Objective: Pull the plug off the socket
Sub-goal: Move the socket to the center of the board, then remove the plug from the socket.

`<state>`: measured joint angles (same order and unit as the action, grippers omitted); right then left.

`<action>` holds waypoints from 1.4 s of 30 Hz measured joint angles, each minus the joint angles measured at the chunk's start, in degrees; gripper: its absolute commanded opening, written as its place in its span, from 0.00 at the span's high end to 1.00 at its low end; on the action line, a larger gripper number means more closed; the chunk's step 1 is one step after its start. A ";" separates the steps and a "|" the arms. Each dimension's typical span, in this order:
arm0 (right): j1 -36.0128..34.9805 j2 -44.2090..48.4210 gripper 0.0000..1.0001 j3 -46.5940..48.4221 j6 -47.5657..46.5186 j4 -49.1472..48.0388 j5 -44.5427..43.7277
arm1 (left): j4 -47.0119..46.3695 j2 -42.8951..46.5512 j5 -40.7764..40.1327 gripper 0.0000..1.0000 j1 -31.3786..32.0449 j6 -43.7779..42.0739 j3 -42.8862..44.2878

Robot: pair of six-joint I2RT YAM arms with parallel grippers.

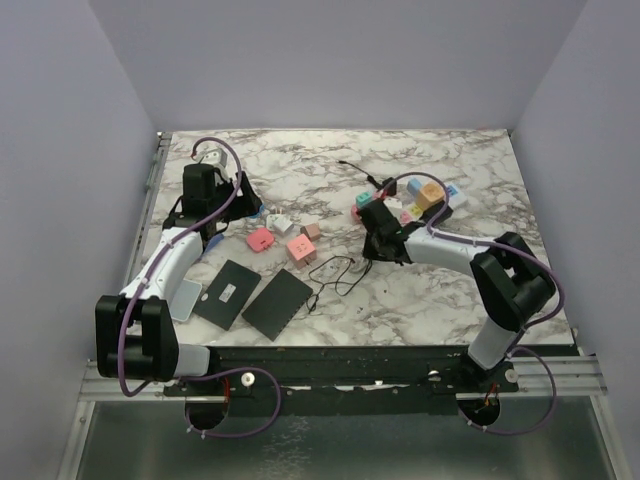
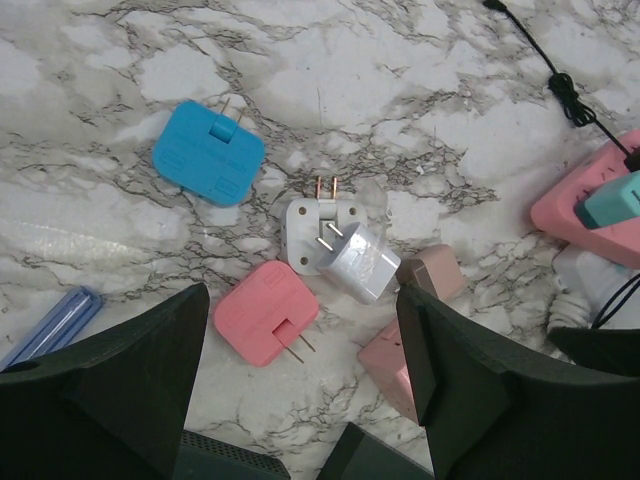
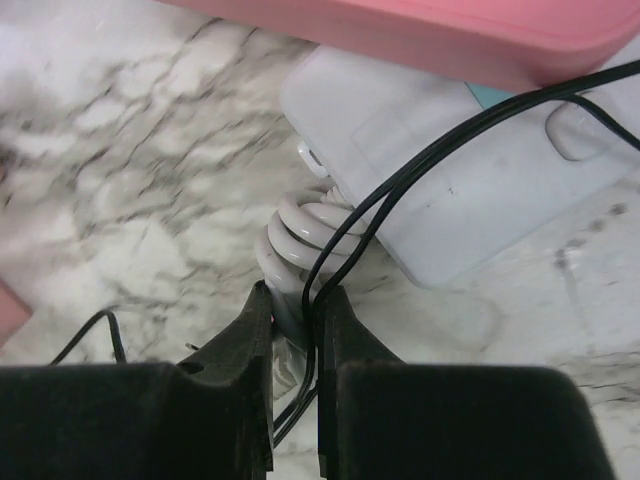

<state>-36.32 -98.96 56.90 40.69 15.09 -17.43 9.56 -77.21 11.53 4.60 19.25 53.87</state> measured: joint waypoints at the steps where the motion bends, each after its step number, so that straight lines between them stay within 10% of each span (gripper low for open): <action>1: -1.38 0.02 1.00 0.00 -0.26 -0.02 0.57 | 0.00 -0.04 0.02 0.21 0.24 -0.02 0.00; 13: -10.93 7.37 0.97 -8.00 -2.45 -1.66 6.73 | -0.02 -1.57 1.03 0.21 7.80 -0.33 0.00; 17: -11.54 12.94 0.30 -12.11 -2.40 0.02 7.93 | -0.07 -2.58 2.49 0.21 11.89 -0.57 0.00; 22: -11.63 19.15 0.03 -11.52 -2.05 3.91 6.60 | -0.11 -3.87 4.28 0.21 15.52 -0.98 0.00; 42: 5.95 22.82 0.01 -7.93 -3.23 1.27 9.16 | -0.24 -4.11 4.50 0.21 17.07 -1.53 0.00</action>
<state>-30.37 -76.14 48.97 37.45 16.36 -8.27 9.32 -81.32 16.03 21.67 17.72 53.87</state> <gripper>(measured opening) 0.996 0.795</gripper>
